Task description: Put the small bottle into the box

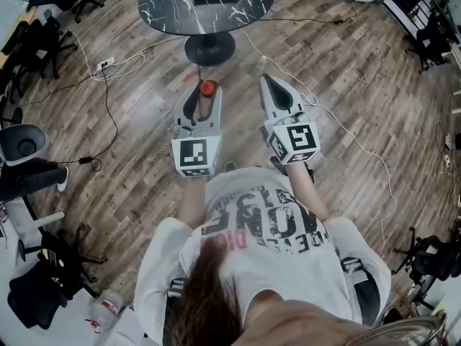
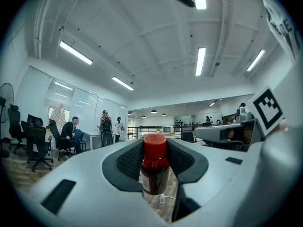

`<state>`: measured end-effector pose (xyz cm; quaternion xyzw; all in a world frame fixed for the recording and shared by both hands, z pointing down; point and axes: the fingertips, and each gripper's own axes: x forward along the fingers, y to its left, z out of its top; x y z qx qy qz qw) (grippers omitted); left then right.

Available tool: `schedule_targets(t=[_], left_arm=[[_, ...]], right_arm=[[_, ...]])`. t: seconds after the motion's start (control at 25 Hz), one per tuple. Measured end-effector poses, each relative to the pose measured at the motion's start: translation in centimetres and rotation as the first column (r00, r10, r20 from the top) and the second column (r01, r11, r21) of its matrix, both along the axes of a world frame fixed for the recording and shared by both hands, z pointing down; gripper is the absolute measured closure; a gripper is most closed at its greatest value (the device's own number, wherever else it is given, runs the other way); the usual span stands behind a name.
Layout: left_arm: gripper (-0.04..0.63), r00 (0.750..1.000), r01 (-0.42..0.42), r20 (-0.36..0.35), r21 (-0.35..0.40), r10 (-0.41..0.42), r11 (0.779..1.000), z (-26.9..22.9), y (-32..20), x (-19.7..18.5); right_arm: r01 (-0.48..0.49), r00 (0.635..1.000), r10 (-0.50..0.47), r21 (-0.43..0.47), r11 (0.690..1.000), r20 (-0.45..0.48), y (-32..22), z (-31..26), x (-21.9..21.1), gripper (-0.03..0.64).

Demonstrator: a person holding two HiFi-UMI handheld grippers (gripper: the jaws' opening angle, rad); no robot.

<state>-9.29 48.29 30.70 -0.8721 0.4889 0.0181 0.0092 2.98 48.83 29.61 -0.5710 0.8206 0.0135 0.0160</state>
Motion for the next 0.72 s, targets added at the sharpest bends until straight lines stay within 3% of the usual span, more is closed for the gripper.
schedule_targets(t=[0.72], left_arm=[[0.451,1.0,0.014,0.003,-0.018,-0.014,1.0,0.7,-3.6,-0.6]], right_arm=[[0.03,0.999,-0.028,-0.036,0.999,0.035,-3.5,1.8,-1.0,0.615]])
